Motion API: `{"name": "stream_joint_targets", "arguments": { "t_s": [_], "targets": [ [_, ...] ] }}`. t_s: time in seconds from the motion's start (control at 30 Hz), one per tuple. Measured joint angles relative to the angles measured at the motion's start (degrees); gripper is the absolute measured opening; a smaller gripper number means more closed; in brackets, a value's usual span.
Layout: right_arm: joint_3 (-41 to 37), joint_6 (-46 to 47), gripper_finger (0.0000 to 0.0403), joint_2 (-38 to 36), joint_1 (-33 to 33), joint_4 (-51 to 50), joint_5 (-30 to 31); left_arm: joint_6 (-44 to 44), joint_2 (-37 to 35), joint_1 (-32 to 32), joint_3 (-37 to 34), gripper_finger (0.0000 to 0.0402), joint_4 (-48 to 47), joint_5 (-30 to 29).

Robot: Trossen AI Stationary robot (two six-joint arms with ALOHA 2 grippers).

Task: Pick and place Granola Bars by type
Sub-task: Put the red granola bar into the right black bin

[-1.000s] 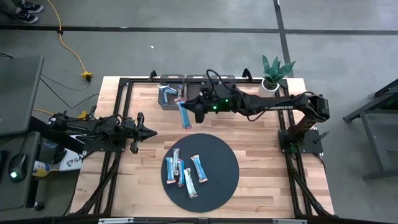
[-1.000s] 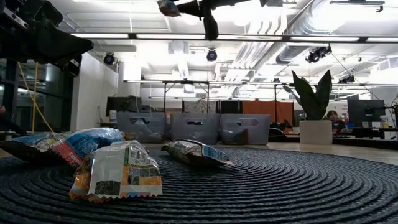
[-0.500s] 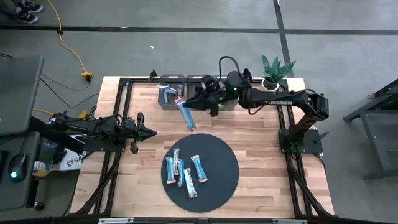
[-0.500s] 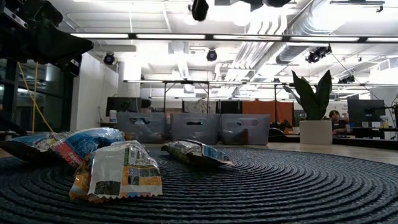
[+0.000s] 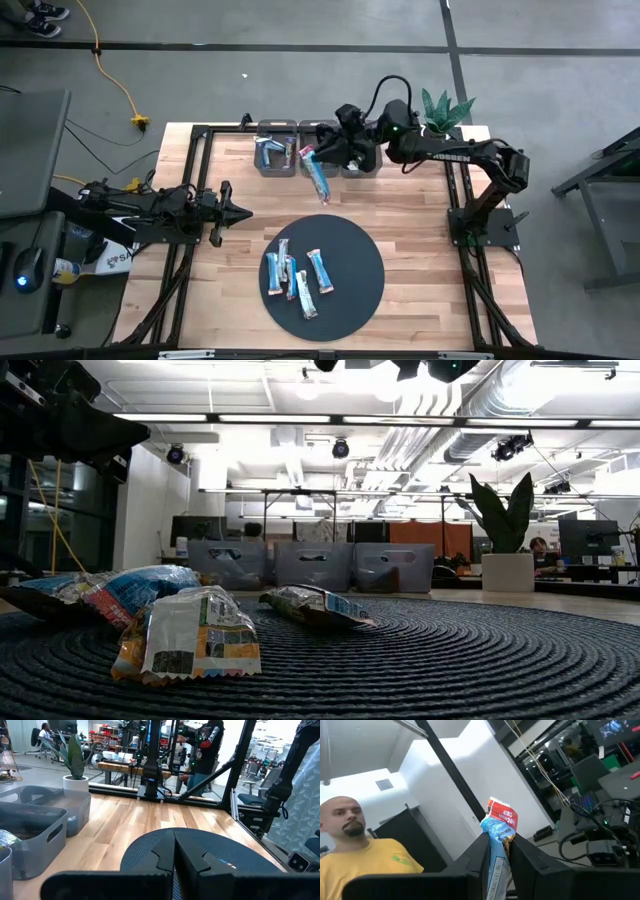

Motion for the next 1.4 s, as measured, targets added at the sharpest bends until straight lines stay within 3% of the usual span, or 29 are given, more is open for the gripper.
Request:
{"name": "stream_joint_targets", "arguments": {
  "t_s": [0.47, 0.73, 0.9, 1.07, 1.4],
  "targets": [
    [0.0, 1.5, 0.0034, 0.0, -9.9, -6.2, -1.6, 0.0, 0.0, 0.0, 0.0, 0.0001, 0.0, 0.0],
    [0.0, -3.5, 0.0033, 0.0, -17.0, -25.2, 0.2, 0.0, 0.0, 0.0, 0.0, 0.0001, 0.0, 0.0],
    [0.0, -10.4, 0.0032, 0.0, -21.0, -45.1, 8.5, 0.0, 0.0, 0.0, 0.0, 0.0001, 0.0, 0.0],
    [0.0, -17.6, 0.0032, 0.0, -23.8, -61.8, 20.5, 0.0, 0.0, 0.0, 0.0, 0.0001, 0.0, 0.0],
    [0.0, -26.2, 0.0032, 0.4, -24.7, -76.3, 43.3, 0.0, 0.0, 0.0, 0.0, 0.0001, 0.0, 0.0]
  ]
}}
